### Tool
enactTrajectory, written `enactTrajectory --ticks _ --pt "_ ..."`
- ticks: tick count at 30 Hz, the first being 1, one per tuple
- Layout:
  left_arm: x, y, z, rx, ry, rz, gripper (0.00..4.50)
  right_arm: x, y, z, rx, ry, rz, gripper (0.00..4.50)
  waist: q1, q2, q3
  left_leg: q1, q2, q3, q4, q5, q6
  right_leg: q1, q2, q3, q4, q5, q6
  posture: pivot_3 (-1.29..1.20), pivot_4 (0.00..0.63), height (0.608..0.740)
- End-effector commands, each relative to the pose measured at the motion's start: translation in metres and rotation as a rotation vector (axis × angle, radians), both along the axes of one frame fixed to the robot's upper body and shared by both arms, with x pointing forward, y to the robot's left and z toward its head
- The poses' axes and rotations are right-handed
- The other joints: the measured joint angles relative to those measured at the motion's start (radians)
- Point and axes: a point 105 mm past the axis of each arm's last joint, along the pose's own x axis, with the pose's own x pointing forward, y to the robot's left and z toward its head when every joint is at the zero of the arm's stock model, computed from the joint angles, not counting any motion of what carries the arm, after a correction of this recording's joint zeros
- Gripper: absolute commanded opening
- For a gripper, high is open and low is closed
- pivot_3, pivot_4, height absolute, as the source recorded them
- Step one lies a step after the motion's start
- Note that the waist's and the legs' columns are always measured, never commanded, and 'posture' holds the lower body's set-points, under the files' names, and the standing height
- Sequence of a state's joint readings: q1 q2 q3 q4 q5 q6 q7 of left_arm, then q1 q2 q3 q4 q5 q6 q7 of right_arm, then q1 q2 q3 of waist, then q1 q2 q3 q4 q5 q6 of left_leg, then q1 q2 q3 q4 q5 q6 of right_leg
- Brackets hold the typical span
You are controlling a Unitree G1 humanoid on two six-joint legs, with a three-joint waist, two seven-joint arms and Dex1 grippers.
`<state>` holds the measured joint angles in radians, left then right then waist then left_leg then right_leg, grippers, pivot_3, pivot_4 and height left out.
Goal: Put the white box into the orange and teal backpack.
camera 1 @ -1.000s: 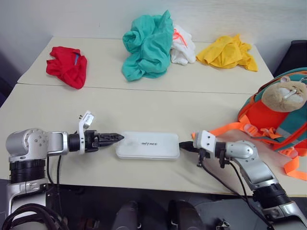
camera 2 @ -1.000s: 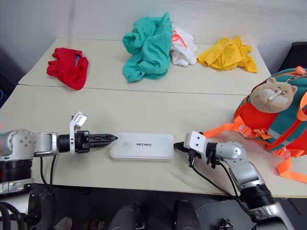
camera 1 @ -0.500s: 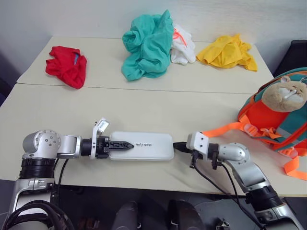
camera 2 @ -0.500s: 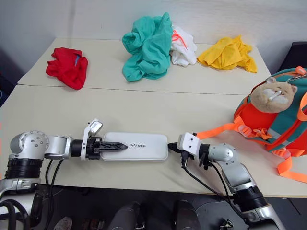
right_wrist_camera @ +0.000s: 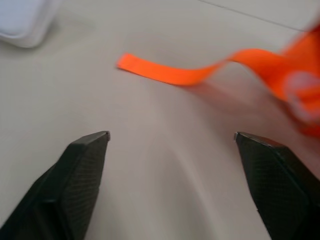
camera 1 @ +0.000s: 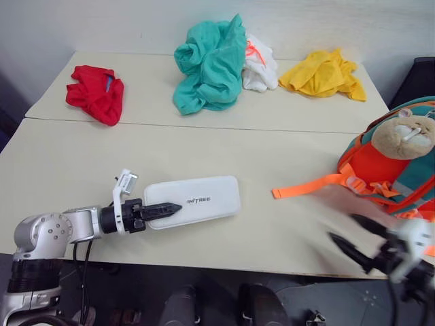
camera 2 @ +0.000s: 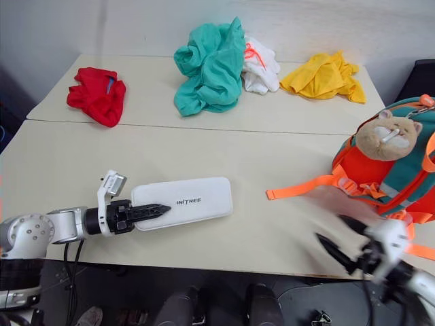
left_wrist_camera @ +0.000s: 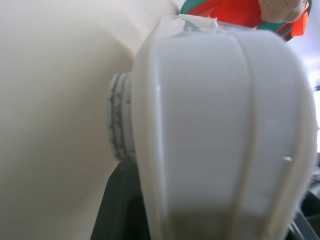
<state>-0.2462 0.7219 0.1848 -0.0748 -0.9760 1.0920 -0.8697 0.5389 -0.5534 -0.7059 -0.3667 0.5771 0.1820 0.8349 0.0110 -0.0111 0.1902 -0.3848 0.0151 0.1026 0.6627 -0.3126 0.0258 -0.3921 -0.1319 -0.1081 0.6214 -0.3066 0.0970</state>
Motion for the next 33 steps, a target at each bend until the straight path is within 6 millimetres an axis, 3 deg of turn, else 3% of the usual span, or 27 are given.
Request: enactTrajectory --ticks 1,4,7,12,17,21,27,31,33 --pt "0.000 -0.002 0.007 0.030 -0.177 -0.038 1.25 -0.018 -0.032 0.016 -0.032 -0.081 -0.142 4.47 -0.004 0.000 0.000 0.001 0.000 0.001 0.000 -0.001 0.000 0.000 0.000 0.001 0.000 0.000 0.000 0.00 0.150 0.740" --pt "0.000 -0.002 0.004 0.071 -0.262 -0.076 1.25 -0.030 -0.065 0.022 -0.057 -0.132 -0.280 4.47 -0.005 0.000 0.000 0.001 0.001 0.001 -0.001 -0.001 0.000 -0.001 0.000 0.001 0.000 0.000 0.000 0.00 0.150 0.740" --pt "0.000 0.000 0.006 0.068 -0.279 -0.092 1.25 -0.021 -0.074 0.026 -0.071 -0.161 -0.284 4.47 -0.012 0.000 0.000 0.000 0.001 0.001 -0.001 -0.002 0.001 -0.001 0.000 0.001 -0.001 0.000 0.000 0.00 0.150 0.740" --pt "0.003 0.004 0.007 0.080 -0.297 -0.093 1.25 0.024 -0.058 0.035 -0.049 -0.214 -0.160 4.47 -0.023 0.001 0.001 0.001 0.001 0.003 -0.001 0.002 0.007 -0.001 0.000 0.003 0.001 0.000 0.000 0.00 0.150 0.740" --pt "-0.004 0.010 0.007 0.113 -0.250 -0.087 1.25 0.083 -0.038 0.055 0.009 -0.255 0.011 4.47 -0.027 0.002 0.001 0.001 0.001 0.003 0.000 0.002 0.008 -0.002 0.000 0.002 0.002 0.000 0.000 0.00 0.150 0.740" --pt "-0.019 0.020 0.013 0.089 -0.157 -0.084 1.25 0.110 -0.018 0.061 0.042 -0.282 0.111 3.60 -0.025 0.002 0.001 0.000 0.002 0.002 0.000 0.004 0.007 -0.002 0.001 0.000 0.002 0.000 0.000 0.00 0.150 0.740" --pt "-0.015 0.041 0.025 0.027 -0.181 0.095 1.25 0.133 -0.002 0.070 0.084 -0.336 0.166 1.44 -0.022 0.002 0.001 0.000 0.001 0.002 0.002 0.004 0.009 -0.001 -0.001 0.001 0.003 0.000 0.000 0.00 0.150 0.740" --pt "-0.007 0.052 0.030 -0.013 -0.196 0.212 1.25 0.141 0.021 0.080 0.122 -0.377 0.253 0.13 -0.023 0.002 0.001 0.000 0.001 0.002 0.002 0.004 0.009 -0.001 -0.001 0.001 0.003 0.000 0.000 0.00 0.150 0.740" --pt "0.000 0.066 0.033 -0.023 -0.213 0.302 1.25 0.143 0.052 0.090 0.150 -0.394 0.366 0.04 -0.026 0.002 0.001 0.000 0.001 0.002 0.002 0.004 0.008 -0.001 -0.001 0.000 0.003 0.000 0.000 0.00 0.150 0.740"
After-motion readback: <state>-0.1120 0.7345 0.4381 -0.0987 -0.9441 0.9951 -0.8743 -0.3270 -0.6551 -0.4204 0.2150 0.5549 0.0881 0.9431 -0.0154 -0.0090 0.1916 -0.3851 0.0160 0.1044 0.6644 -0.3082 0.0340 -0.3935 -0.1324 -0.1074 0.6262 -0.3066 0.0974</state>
